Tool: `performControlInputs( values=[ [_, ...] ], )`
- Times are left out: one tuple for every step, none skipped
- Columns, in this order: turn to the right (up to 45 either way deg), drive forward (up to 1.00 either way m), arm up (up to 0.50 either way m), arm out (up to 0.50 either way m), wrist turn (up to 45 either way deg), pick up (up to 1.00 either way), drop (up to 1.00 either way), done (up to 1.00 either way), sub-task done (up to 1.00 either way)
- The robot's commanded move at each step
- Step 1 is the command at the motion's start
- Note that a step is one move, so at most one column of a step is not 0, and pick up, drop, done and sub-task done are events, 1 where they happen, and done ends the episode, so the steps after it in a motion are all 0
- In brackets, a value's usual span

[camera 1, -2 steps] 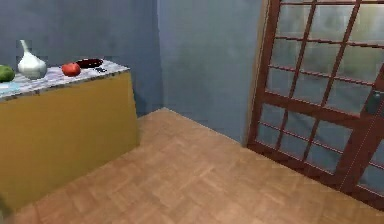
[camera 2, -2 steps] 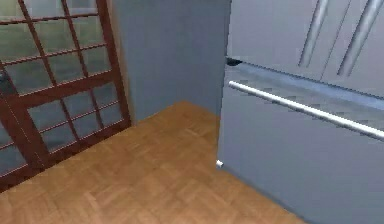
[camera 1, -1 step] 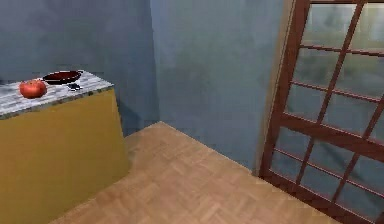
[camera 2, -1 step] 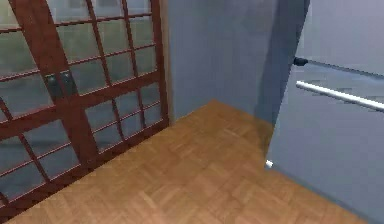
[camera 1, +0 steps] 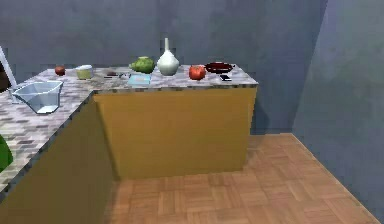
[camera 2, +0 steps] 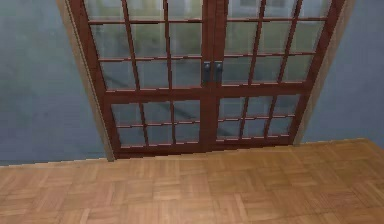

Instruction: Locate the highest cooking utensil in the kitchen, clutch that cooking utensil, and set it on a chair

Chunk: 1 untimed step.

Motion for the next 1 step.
performControlInputs(
  values=[
    [-3.0, 0.00, 0.00, 0.00, 0.0, 0.00, 0.00, 0.00, 0.00]
  ],
)
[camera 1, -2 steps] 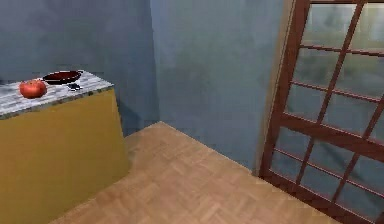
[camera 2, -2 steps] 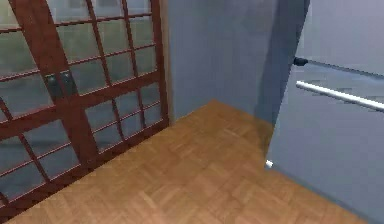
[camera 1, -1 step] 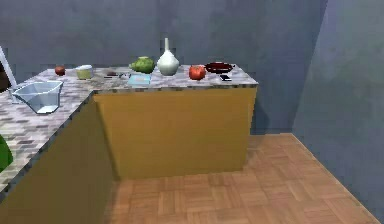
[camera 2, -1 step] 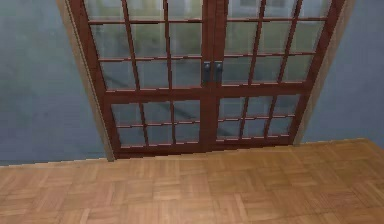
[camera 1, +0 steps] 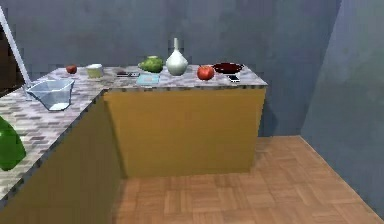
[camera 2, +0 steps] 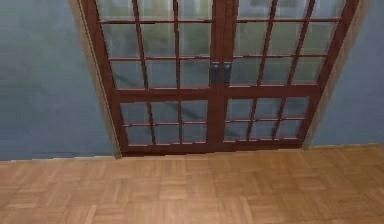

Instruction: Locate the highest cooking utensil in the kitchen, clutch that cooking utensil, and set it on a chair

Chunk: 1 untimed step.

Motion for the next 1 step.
performControlInputs(
  values=[
    [0.0, 0.85, 0.00, 0.00, 0.0, 0.00, 0.00, 0.00, 0.00]
  ],
)
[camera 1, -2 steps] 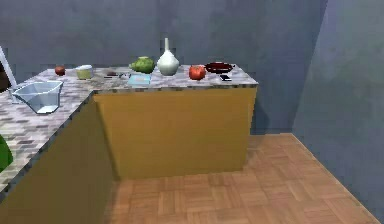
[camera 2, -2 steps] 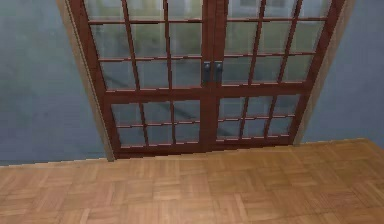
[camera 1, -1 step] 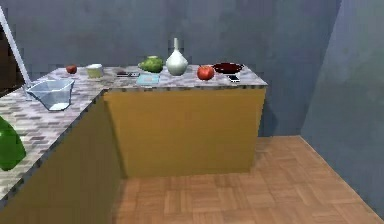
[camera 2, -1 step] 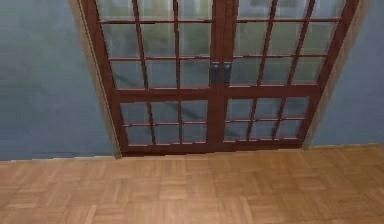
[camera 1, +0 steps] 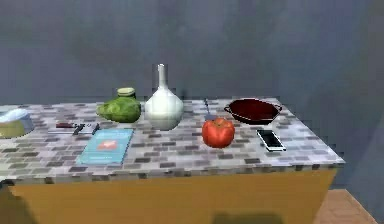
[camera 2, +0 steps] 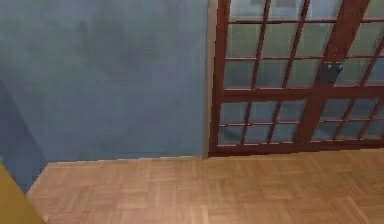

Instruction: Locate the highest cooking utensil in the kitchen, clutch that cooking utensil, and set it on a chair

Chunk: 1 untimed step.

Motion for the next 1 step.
performControlInputs(
  values=[
    [-45.0, 0.00, 0.00, 0.00, 0.0, 0.00, 0.00, 0.00, 0.00]
  ],
)
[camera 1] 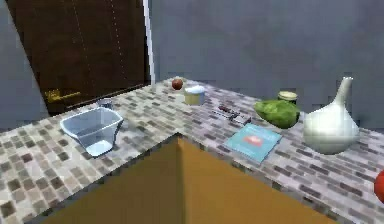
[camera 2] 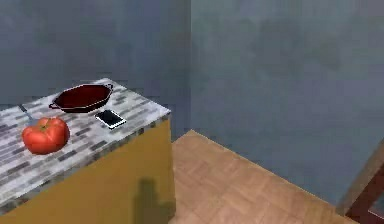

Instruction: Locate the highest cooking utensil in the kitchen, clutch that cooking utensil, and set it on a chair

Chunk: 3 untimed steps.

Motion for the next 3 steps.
performControlInputs(
  values=[
    [-24.0, 0.00, 0.00, 0.00, 0.0, 0.00, 0.00, 0.00, 0.00],
    [45.0, 0.00, 0.00, 0.00, 0.0, 0.00, 0.00, 0.00, 0.00],
    [36.0, 0.00, 0.00, 0.00, 0.0, 0.00, 0.00, 0.00, 0.00]
  ],
)
